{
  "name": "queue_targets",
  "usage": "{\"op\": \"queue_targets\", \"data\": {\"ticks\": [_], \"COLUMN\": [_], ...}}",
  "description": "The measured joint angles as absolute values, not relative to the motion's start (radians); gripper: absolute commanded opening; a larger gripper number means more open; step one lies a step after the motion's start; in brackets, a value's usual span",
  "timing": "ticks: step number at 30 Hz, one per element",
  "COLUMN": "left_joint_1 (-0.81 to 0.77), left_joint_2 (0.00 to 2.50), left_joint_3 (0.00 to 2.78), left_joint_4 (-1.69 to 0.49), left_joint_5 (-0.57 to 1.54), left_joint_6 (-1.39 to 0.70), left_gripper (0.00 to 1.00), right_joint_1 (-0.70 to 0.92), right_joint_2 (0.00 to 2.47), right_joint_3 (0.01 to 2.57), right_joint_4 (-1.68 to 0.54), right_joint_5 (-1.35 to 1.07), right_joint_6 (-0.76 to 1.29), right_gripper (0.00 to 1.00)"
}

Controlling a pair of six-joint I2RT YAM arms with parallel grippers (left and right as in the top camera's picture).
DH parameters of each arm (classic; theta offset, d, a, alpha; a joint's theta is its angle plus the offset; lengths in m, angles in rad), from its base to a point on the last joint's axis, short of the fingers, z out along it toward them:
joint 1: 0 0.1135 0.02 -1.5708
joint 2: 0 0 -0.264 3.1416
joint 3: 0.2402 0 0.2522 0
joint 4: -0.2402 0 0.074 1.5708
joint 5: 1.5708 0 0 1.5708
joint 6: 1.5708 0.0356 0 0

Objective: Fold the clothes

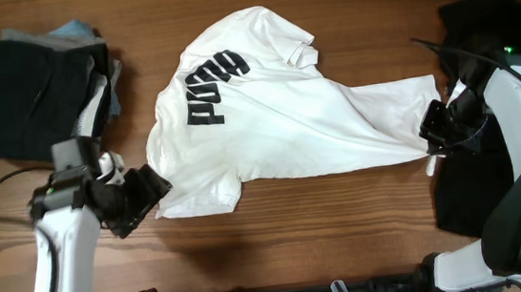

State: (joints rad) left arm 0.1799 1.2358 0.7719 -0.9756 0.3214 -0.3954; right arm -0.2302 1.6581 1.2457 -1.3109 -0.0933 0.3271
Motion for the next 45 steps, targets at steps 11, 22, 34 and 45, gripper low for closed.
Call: {"op": "queue_targets", "data": {"ticks": [11,22,34,45], "left_joint_1": [0.166,0.408,0.409,0.275], "left_joint_2": [1.597,1.12,1.114,1.119], "left_joint_3": [0.759,1.005,1.005,1.005], "left_joint_4": [-0.821,-1.36,-1.422,-1.216], "left_joint_5": [0.39,0.331,0.306,0.332], "left_joint_6": [-0.361,-0.313,-0.322,-0.304], "left_gripper": [0.04,0.04,0.1,0.04], "right_joint_1": [-0.23,-0.23,-0.23,-0.225], "right_joint_2": [1.658,1.658,1.655,1.975], "right_joint_3": [1.246,1.246,1.24,1.242], "right_joint_4": [-1.296,-1.494,-1.087,-0.671], "right_joint_5": [-0.104,-0.071,-0.063,-0.271], "right_joint_6": [0.326,0.3,0.286,0.232], "right_gripper": [0.04,0.1,0.54,0.04]}}
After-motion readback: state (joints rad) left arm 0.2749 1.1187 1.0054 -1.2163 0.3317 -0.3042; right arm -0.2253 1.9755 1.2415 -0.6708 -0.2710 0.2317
